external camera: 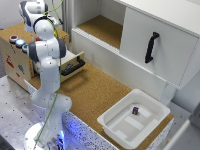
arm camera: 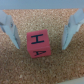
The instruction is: Store the pink object in the drawer
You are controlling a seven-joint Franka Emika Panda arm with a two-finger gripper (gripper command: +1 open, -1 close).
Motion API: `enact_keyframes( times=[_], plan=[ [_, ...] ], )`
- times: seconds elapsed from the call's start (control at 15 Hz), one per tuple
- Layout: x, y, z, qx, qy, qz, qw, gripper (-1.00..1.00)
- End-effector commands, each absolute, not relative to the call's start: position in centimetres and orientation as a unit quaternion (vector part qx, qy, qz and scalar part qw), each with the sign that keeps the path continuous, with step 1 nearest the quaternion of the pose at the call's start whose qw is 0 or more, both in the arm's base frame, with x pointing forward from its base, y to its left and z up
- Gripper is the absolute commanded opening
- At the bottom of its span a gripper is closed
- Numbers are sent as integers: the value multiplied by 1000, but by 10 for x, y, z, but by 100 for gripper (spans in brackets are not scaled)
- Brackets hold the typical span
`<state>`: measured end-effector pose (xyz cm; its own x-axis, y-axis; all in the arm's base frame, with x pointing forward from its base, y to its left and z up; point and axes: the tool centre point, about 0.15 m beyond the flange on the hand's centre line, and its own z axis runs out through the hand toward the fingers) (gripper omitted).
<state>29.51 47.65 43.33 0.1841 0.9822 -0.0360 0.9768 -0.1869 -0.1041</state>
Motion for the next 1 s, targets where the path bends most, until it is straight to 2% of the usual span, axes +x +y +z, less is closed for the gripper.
enact_keyframes(
  times=[0.0, 0.33, 0.67, 0.93],
  plan=[
    [288, 460, 427, -773, -633, -3, 51, -100],
    [292, 454, 447, -789, -611, -23, 52, -100],
    [293, 438, 475, -834, -551, -39, 23, -100],
    [290, 386, 474, -827, -558, -62, 23, -100]
  ],
)
